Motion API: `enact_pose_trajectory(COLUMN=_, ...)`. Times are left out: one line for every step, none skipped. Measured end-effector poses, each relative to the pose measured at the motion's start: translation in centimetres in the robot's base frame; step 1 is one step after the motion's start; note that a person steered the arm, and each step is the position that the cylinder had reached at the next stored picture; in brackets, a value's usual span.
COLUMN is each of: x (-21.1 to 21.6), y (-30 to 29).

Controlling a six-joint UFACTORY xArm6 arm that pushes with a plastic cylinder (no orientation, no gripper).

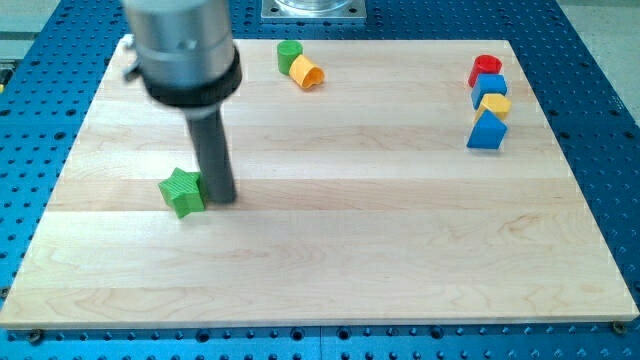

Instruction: Slide the green star diagonally bottom right to the red star

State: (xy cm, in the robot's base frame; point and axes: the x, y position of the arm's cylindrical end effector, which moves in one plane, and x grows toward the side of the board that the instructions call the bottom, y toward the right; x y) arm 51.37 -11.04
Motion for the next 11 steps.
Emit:
enact_pose_trajectory(x=6.2, y=-1.7)
enact_pose_trajectory(x=2.0, y=-5.5)
enact_pose_trajectory(x=-6.1, y=-1.1)
enact_pose_trajectory(x=-8.4, y=1.3)
enact_pose_trajectory(x=-5.7, y=-1.9)
enact_pose_trajectory(x=-6.9, y=0.1)
enact_pose_trajectory(x=-10.5, y=4.7)
enact_pose_trajectory(x=-12.9, y=7.9)
enact_pose_trajectory(x=-10.9, y=5.4)
enact_pose_trajectory(x=-7.4, y=3.0)
enact_pose_trajectory(x=-6.4, y=0.9)
